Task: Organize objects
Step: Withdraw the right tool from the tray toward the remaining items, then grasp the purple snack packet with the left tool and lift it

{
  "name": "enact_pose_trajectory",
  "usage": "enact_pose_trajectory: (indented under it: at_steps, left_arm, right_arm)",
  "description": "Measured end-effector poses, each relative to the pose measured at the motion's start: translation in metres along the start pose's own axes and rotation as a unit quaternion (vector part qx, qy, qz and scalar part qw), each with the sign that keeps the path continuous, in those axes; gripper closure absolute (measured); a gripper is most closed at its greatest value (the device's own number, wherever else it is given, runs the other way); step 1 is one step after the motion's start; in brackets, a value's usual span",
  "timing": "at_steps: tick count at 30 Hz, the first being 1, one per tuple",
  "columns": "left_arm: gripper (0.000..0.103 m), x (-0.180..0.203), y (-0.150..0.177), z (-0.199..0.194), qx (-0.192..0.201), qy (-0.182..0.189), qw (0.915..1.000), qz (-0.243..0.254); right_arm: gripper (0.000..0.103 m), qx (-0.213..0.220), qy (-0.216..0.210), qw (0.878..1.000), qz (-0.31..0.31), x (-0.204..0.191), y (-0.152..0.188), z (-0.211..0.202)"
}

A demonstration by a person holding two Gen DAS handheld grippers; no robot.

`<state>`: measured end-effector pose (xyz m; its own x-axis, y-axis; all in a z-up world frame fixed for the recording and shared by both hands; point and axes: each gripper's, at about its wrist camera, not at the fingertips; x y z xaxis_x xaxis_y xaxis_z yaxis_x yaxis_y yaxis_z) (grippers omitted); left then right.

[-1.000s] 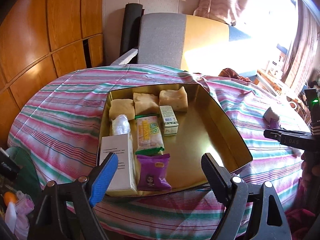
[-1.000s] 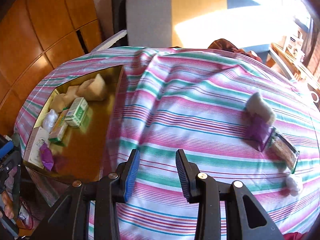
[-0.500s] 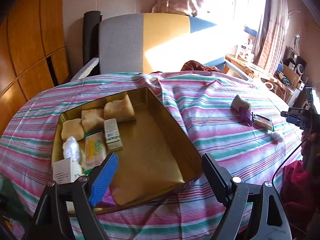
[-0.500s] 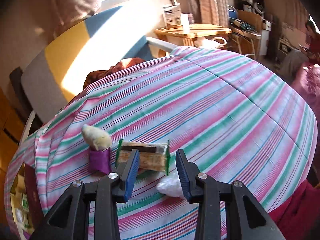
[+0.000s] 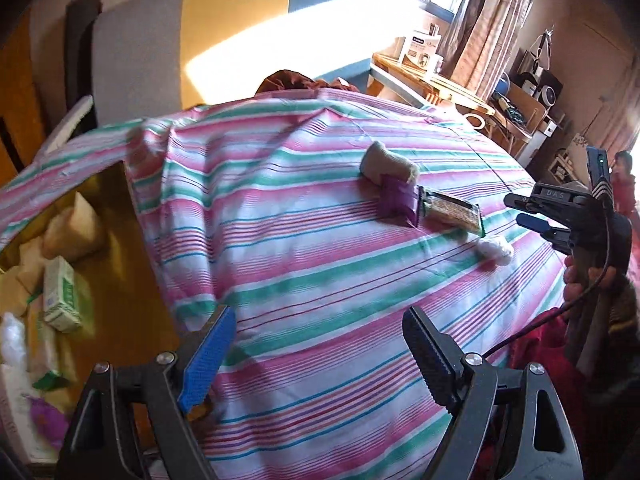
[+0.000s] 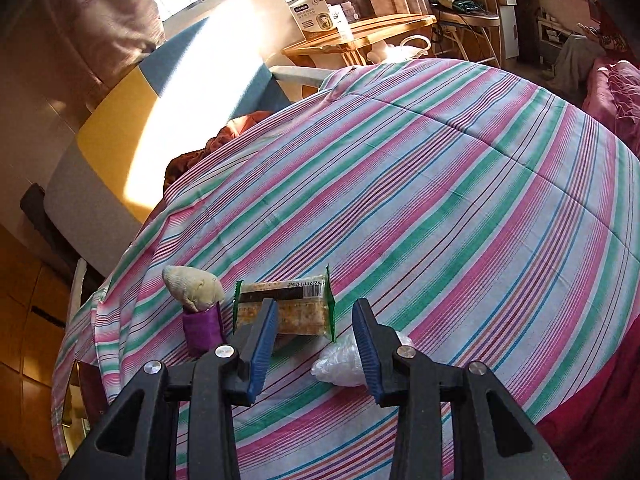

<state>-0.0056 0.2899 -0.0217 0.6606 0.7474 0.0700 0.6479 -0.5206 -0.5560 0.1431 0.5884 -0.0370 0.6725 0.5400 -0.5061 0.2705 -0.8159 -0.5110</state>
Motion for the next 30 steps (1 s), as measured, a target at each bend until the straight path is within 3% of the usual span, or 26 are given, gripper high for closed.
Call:
enact_pose_trajectory:
  at_steps: [8, 15, 23, 26, 30]
  left_arm:
    - [0.021, 0.036, -0.032, 0.059, -0.084, 0.083, 0.9903, -0.073]
    - [0.023, 0.061, -0.059, 0.107, -0.142, 0.128, 0.9676, -0.165]
    - [0.020, 0.081, -0.090, 0.147, -0.144, 0.099, 0.9579, -0.228]
    - [0.017, 0.086, -0.101, 0.157, -0.132, 0.076, 0.9613, -0.229]
    - [0.019, 0.097, -0.110, 0.165, -0.123, 0.049, 0.9748, -0.180]
  right_arm:
    - [0.064, -0.013, -0.018, 1.000, -0.009, -0.007, 0.001, 0.002]
    - [0.063, -0.034, -0.039, 0.999, 0.001, -0.005, 0.002, 0.008]
    - [0.063, -0.043, -0.042, 0.998, 0.002, -0.005, 0.002, 0.009]
    - [0.063, -0.048, -0.049, 0.998, 0.010, -0.003, 0.002, 0.009]
    - [0.063, -0.056, -0.060, 0.996, 0.023, 0.001, 0.002, 0.010]
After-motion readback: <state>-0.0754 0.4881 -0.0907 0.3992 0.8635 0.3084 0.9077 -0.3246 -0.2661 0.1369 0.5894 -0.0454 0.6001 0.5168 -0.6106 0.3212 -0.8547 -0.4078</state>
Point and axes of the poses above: each gripper's, at about its wrist camera, not at the fingertips, and z roughly the way its jaws point, x to its right, y to its underside, and after that the axes turned 10 degrees about -y, right-handed
